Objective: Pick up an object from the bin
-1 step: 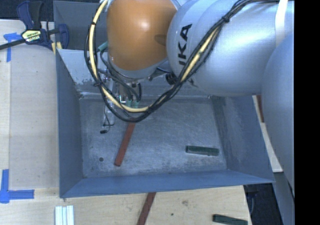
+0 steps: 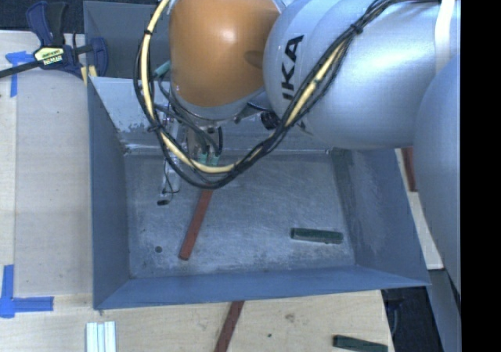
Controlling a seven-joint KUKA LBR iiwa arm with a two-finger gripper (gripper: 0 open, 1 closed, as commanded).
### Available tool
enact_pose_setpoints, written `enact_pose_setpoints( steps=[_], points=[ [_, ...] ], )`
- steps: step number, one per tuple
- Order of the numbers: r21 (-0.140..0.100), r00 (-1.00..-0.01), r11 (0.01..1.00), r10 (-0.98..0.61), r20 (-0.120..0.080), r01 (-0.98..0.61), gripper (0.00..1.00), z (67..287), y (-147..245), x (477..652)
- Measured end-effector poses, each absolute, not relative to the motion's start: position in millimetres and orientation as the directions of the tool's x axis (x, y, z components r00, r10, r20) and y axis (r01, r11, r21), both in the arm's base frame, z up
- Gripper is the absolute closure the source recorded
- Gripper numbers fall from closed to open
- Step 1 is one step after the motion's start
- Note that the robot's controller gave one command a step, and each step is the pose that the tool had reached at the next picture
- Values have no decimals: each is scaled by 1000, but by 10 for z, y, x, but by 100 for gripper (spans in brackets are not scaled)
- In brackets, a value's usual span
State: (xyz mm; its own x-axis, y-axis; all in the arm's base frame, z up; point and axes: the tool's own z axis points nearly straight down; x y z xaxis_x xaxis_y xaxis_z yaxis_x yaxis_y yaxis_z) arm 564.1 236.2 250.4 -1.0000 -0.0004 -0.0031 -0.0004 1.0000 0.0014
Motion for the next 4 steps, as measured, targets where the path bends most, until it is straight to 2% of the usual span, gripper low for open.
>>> enact_pose_setpoints(
  steps=[1,2,3,4],
  points=[
    [2,-996,996,-93,-7,-93,0,2067,2301,5633],
    [1,-985,985,-173,-7,-173,0,1428,1730,5779],
    [-4,-930,930,-368,-2,-368,0,938,1640,5755],
    [0,-909,909,-417,-4,-417,100,710,1315,5330]
  ],
)
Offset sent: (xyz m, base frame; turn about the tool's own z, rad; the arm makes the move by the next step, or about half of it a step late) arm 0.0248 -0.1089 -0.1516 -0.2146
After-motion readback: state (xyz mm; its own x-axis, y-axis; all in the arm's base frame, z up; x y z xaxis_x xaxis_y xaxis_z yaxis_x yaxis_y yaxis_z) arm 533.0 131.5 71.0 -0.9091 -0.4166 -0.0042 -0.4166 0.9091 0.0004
